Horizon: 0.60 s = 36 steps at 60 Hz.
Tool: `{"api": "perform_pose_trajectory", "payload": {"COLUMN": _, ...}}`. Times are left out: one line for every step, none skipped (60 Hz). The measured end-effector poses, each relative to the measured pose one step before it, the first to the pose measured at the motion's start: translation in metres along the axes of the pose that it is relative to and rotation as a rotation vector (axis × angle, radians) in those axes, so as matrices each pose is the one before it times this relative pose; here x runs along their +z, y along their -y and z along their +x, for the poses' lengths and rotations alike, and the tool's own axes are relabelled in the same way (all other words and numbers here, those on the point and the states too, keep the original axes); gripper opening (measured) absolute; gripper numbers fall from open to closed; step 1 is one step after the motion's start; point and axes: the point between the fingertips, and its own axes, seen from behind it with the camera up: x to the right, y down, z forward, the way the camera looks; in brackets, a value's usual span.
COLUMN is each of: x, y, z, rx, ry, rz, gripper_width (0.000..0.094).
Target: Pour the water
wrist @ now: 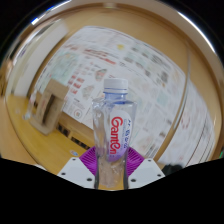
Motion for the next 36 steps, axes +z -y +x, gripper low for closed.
{"api": "perform_pose_trajectory", "payload": {"x": 0.00227, "y": -0.00433, "z": 0.01406, "rx": 0.0584, "ry": 0.02249, "rz": -0.00623, "gripper_width": 0.0318}}
{"api": "perform_pose_trajectory", "payload": {"x": 0.00053, "y": -0.00489, "z": 0.00254, "rx": 0.0537, "ry": 0.00834, "rz": -0.01115, "gripper_width": 0.0318}}
{"api": "perform_pose_trajectory", "payload": {"x": 0.00099, "y": -0.00654, "z": 0.00048, "rx": 0.0473, "ry": 0.01028, "rz": -0.01248, "gripper_width": 0.0319}}
{"api": "perform_pose_trajectory", "payload": {"x": 0.00107, "y": -0.00746, "z": 0.00051, "rx": 0.0441, "ry": 0.01087, "rz": -0.01207, "gripper_width": 0.0318}}
{"api": "perform_pose_trajectory", "payload": {"x": 0.00145, "y": -0.00825, "z": 0.00135, "rx": 0.0406, "ry": 0.00844, "rz": -0.01212, "gripper_width": 0.0320}}
{"api": "perform_pose_trajectory", "payload": {"x": 0.00192, "y": -0.00925, "z": 0.00181, "rx": 0.0354, "ry": 0.00737, "rz": -0.01372, "gripper_width": 0.0319}}
{"api": "perform_pose_trajectory", "payload": {"x": -0.00100, "y": -0.01815, "z": -0.01567, "rx": 0.0280, "ry": -0.01235, "rz": -0.01067, "gripper_width": 0.0317}}
{"api": "perform_pose_trajectory", "payload": {"x": 0.00533, "y": -0.00806, "z": 0.01226, "rx": 0.0253, "ry": 0.02191, "rz": -0.02068, "gripper_width": 0.0319}}
{"api": "perform_pose_trajectory", "payload": {"x": 0.00302, "y": -0.01180, "z": 0.00127, "rx": 0.0205, "ry": 0.00918, "rz": -0.01742, "gripper_width": 0.0320}}
{"api": "perform_pose_trajectory", "payload": {"x": 0.00277, "y": -0.01165, "z": 0.00192, "rx": 0.0158, "ry": 0.00582, "rz": -0.01748, "gripper_width": 0.0318}}
{"api": "perform_pose_trajectory", "payload": {"x": 0.00299, "y": -0.01206, "z": 0.00218, "rx": 0.0124, "ry": 0.00450, "rz": -0.01531, "gripper_width": 0.0319}}
{"api": "perform_pose_trajectory", "payload": {"x": 0.00339, "y": -0.01118, "z": 0.00140, "rx": 0.0100, "ry": 0.00568, "rz": -0.01460, "gripper_width": 0.0318}}
{"api": "perform_pose_trajectory", "payload": {"x": 0.00339, "y": -0.01174, "z": 0.00119, "rx": 0.0081, "ry": 0.00578, "rz": -0.01657, "gripper_width": 0.0317}}
{"api": "perform_pose_trajectory", "payload": {"x": 0.00339, "y": -0.01215, "z": 0.00187, "rx": 0.0047, "ry": 0.00300, "rz": -0.01635, "gripper_width": 0.0318}}
{"api": "perform_pose_trajectory", "payload": {"x": -0.00039, "y": -0.01019, "z": -0.01237, "rx": 0.0037, "ry": -0.01376, "rz": -0.01482, "gripper_width": 0.0318}}
{"api": "perform_pose_trajectory", "payload": {"x": 0.00348, "y": -0.01065, "z": 0.00120, "rx": -0.0021, "ry": 0.00246, "rz": -0.01163, "gripper_width": 0.0317}}
{"api": "perform_pose_trajectory", "payload": {"x": 0.00679, "y": -0.01425, "z": 0.00526, "rx": -0.0056, "ry": 0.00847, "rz": -0.00364, "gripper_width": 0.0318}}
{"api": "perform_pose_trajectory", "payload": {"x": 0.00379, "y": -0.00957, "z": 0.00098, "rx": -0.0040, "ry": 0.00349, "rz": -0.00816, "gripper_width": 0.0318}}
{"api": "perform_pose_trajectory", "payload": {"x": 0.00382, "y": -0.00925, "z": 0.00029, "rx": -0.0013, "ry": 0.00451, "rz": -0.00761, "gripper_width": 0.0318}}
{"api": "perform_pose_trajectory", "payload": {"x": 0.00352, "y": -0.00865, "z": -0.00030, "rx": 0.0014, "ry": 0.00524, "rz": -0.00576, "gripper_width": 0.0318}}
{"api": "perform_pose_trajectory", "payload": {"x": 0.00377, "y": -0.00828, "z": -0.00054, "rx": 0.0039, "ry": 0.00611, "rz": -0.00507, "gripper_width": 0.0317}}
{"api": "perform_pose_trajectory", "payload": {"x": 0.00397, "y": -0.00810, "z": -0.00075, "rx": 0.0067, "ry": 0.00700, "rz": -0.00666, "gripper_width": 0.0318}}
{"api": "perform_pose_trajectory", "payload": {"x": 0.00337, "y": -0.00848, "z": -0.00093, "rx": 0.0104, "ry": 0.00751, "rz": -0.00849, "gripper_width": 0.0319}}
{"api": "perform_pose_trajectory", "payload": {"x": 0.00350, "y": -0.00831, "z": -0.00114, "rx": 0.0130, "ry": 0.00672, "rz": -0.00904, "gripper_width": 0.0319}}
{"api": "perform_pose_trajectory", "payload": {"x": -0.00225, "y": -0.00138, "z": -0.00639, "rx": 0.0160, "ry": -0.00036, "rz": -0.02010, "gripper_width": 0.0318}}
{"api": "perform_pose_trajectory", "payload": {"x": 0.00666, "y": -0.01124, "z": 0.00127, "rx": 0.0121, "ry": 0.00711, "rz": -0.00193, "gripper_width": 0.0319}}
{"api": "perform_pose_trajectory", "payload": {"x": 0.00262, "y": -0.00727, "z": -0.00168, "rx": 0.0115, "ry": 0.00484, "rz": -0.00540, "gripper_width": 0.0320}}
{"api": "perform_pose_trajectory", "payload": {"x": 0.00298, "y": -0.00626, "z": -0.00016, "rx": 0.0091, "ry": 0.00556, "rz": -0.00564, "gripper_width": 0.0319}}
{"api": "perform_pose_trajectory", "payload": {"x": 0.00335, "y": -0.00589, "z": 0.00028, "rx": 0.0070, "ry": 0.00370, "rz": -0.00451, "gripper_width": 0.0320}}
{"api": "perform_pose_trajectory", "payload": {"x": 0.00299, "y": -0.00587, "z": 0.00032, "rx": 0.0037, "ry": 0.00238, "rz": -0.00344, "gripper_width": 0.0319}}
{"api": "perform_pose_trajectory", "payload": {"x": 0.00278, "y": -0.00571, "z": 0.00016, "rx": 0.0011, "ry": 0.00202, "rz": -0.00280, "gripper_width": 0.0319}}
{"api": "perform_pose_trajectory", "payload": {"x": 0.00248, "y": -0.00530, "z": 0.00031, "rx": -0.0010, "ry": 0.00215, "rz": -0.00268, "gripper_width": 0.0318}}
{"api": "perform_pose_trajectory", "payload": {"x": 0.00167, "y": -0.00336, "z": -0.00106, "rx": -0.0020, "ry": 0.00138, "rz": -0.00529, "gripper_width": 0.0319}}
{"api": "perform_pose_trajectory", "payload": {"x": 0.00457, "y": -0.00697, "z": -0.00189, "rx": -0.0005, "ry": 0.00163, "rz": -0.00204, "gripper_width": 0.0318}}
{"api": "perform_pose_trajectory", "payload": {"x": 0.00231, "y": -0.00642, "z": -0.00028, "rx": 0.0001, "ry": 0.00298, "rz": -0.00845, "gripper_width": 0.0317}}
{"api": "perform_pose_trajectory", "payload": {"x": 0.00194, "y": -0.00743, "z": -0.00026, "rx": 0.0027, "ry": 0.00302, "rz": -0.01301, "gripper_width": 0.0321}}
